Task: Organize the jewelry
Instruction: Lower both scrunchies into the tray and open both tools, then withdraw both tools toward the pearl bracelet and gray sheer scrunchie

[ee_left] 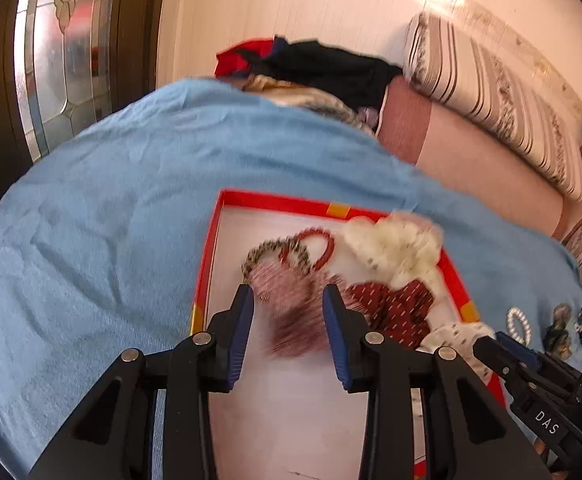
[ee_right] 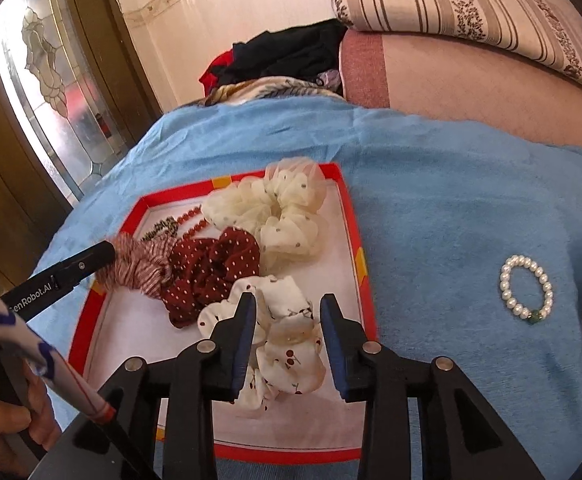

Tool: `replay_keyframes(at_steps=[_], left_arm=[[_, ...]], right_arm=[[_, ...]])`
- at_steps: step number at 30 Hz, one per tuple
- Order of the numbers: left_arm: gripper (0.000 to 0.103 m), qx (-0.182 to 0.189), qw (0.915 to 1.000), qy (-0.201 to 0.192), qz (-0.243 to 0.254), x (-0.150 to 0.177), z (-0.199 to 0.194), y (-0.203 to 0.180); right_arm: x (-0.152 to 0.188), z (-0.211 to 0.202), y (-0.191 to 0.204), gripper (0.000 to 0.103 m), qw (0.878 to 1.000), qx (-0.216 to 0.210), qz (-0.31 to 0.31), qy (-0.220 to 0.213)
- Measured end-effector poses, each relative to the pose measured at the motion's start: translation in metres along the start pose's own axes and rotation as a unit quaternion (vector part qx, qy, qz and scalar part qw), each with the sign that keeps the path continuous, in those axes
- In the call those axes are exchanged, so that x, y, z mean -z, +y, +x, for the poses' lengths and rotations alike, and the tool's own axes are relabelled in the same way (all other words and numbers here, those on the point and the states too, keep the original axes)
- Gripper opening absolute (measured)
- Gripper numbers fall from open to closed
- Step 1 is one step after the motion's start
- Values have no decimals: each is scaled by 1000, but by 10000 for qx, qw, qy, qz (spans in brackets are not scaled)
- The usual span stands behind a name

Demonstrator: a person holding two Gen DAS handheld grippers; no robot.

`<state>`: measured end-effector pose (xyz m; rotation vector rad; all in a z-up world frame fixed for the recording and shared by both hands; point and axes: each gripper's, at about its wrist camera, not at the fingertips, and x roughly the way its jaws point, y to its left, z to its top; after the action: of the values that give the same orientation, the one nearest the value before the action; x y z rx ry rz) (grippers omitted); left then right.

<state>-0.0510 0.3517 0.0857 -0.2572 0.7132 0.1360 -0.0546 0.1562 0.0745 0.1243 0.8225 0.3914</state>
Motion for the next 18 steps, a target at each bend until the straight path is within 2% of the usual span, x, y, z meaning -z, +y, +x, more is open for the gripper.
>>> replay_keyframes(at_steps=[6,11,18], left_arm=[[39,177,9964,-804,-209,-10,-33,5],[39,233,9971,-694,-199,-9,-27,0],[40,393,9973,-612,-79,-1,-20,-23]], right_arm=[[-13,-39,-8,36,9990,-122,134,-414],[-15,-64,-26,36,9979,-147,260,-578],[3,-83,-71,36,9976,-49,530,-450]])
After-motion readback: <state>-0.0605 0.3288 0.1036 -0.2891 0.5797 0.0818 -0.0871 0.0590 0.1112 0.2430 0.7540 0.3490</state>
